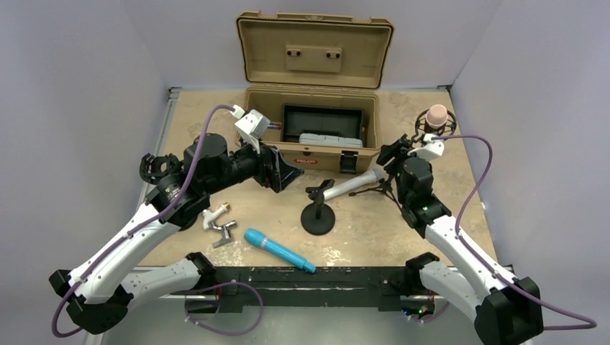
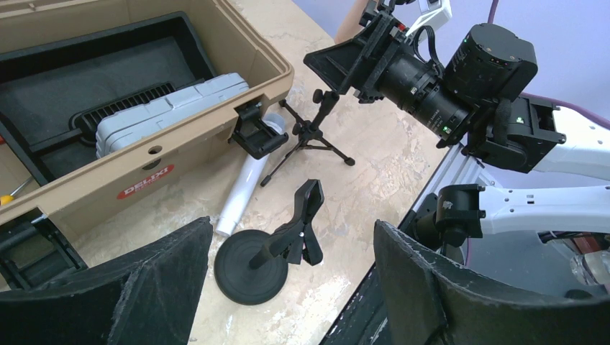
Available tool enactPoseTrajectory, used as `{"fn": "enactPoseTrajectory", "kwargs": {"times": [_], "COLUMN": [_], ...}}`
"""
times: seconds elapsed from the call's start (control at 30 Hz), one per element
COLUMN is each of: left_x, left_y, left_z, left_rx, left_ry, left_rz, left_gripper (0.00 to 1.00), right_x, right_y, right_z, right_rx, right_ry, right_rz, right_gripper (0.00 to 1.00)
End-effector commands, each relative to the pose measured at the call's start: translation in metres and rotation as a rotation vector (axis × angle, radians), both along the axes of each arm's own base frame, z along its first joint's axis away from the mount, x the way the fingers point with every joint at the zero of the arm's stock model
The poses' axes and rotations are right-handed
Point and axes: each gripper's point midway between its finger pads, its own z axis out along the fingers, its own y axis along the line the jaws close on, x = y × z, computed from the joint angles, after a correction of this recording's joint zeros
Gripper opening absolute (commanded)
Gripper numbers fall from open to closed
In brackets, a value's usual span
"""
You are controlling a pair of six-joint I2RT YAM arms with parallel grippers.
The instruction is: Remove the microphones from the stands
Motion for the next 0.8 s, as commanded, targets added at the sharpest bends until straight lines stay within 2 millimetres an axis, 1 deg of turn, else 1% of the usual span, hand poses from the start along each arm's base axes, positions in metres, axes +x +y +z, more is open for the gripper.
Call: {"fn": "enactPoseTrajectory", "kwargs": {"times": [0.0,0.1,0.23,0.3,0.43,0.53,0.63,0.73,0.77], "left_x": [0.001,0.001,0.000,0.000,0.000,0.001,-0.001,-0.003,-0.003], "left_y": [-0.003,-0.004,-0.004,-0.004,-0.004,-0.004,-0.004,-0.004,-0.004], "left_z": [0.012,0.012,0.011,0.011,0.011,0.011,0.012,0.014,0.014], "left_rx": [-0.040,-0.041,-0.042,-0.042,-0.043,-0.041,-0.045,-0.051,-0.052], "left_ry": [-0.024,-0.022,-0.021,-0.021,-0.021,-0.022,-0.021,-0.022,-0.022], "left_rz": [-0.008,-0.012,-0.014,-0.015,-0.017,-0.015,-0.021,-0.025,-0.024], "left_gripper": [0.80,0.80,0.80,0.80,0.80,0.80,0.80,0.80,0.80], "right_x": [-0.006,-0.013,-0.020,-0.026,-0.032,-0.039,-0.048,-0.063,-0.067], "right_y": [-0.006,-0.010,-0.009,-0.009,0.001,0.005,0.000,-0.008,-0.009], "right_z": [0.020,0.025,0.032,0.032,0.047,0.050,0.057,0.073,0.077], "right_rx": [0.050,0.052,0.072,0.070,0.132,0.174,0.189,0.215,0.228], "right_ry": [-0.016,-0.014,-0.016,0.006,-0.024,0.014,0.039,0.022,0.018], "right_rz": [-0.045,-0.053,-0.032,-0.027,0.033,0.044,0.024,0.010,0.009], "right_gripper": [0.62,0.63,0.67,0.68,0.69,0.70,0.71,0.71,0.78]}}
